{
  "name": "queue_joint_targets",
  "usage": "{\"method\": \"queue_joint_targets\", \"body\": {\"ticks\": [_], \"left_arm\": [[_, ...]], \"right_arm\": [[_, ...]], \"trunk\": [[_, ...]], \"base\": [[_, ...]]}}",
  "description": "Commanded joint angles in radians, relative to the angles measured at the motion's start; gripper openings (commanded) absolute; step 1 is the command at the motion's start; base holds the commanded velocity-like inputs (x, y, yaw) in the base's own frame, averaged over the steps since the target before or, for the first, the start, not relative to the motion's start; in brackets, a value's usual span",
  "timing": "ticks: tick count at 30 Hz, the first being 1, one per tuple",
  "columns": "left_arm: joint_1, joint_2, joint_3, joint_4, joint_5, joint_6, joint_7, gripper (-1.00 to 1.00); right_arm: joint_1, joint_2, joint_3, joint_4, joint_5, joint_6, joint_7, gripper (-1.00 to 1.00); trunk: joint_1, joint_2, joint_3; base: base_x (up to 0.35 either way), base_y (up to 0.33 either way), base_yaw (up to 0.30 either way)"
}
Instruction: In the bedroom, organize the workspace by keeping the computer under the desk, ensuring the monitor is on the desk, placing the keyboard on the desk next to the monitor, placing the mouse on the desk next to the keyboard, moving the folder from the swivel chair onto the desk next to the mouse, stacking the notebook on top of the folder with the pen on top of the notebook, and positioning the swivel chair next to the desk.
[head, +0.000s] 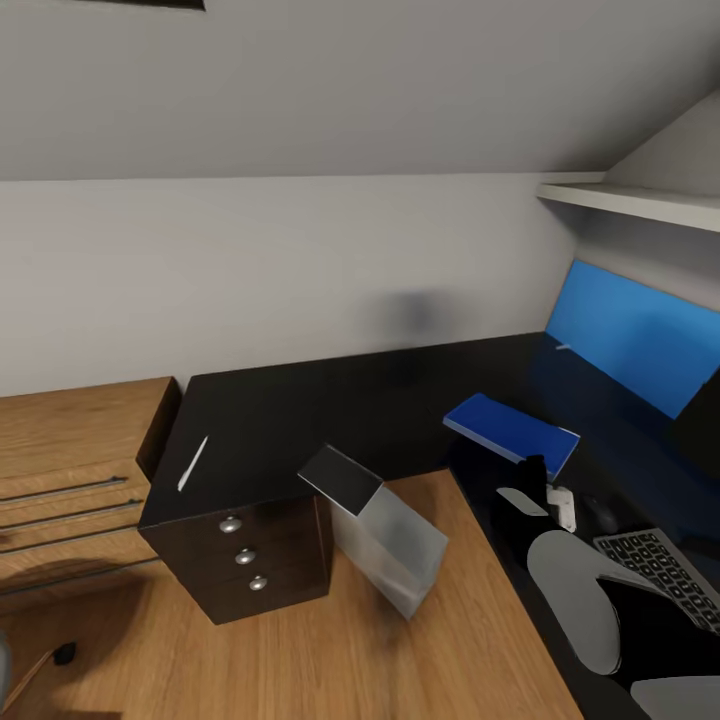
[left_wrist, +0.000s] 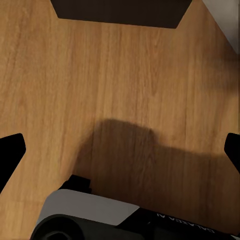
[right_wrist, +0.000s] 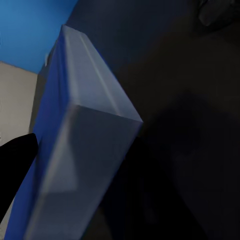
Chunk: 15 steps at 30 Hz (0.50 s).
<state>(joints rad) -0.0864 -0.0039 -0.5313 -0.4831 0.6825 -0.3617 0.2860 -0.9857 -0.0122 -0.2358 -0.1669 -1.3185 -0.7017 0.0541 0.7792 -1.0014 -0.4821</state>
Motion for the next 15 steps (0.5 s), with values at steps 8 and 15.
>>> {"method": "queue_joint_targets", "body": {"ticks": [8,15], "left_arm": [[-0.001,0.001,-0.009,0.0,0.006,-0.005,0.01,1.0],[-0.001,0.001,-0.009,0.0,0.006,-0.004,0.01,1.0]], "right_arm": [[-0.001,-0.002,0.001,0.0,-0.008,-0.002,-0.002,-1.0],[-0.001,-0.004,0.002,-0.003,-0.006,-0.002,-0.046,-1.0]], "trunk": [[0.0,-0.001,-0.001],[0.0,-0.001,-0.001]], "base": [[0.038,0.0,0.0],[0.001,0.0,0.0]]}}
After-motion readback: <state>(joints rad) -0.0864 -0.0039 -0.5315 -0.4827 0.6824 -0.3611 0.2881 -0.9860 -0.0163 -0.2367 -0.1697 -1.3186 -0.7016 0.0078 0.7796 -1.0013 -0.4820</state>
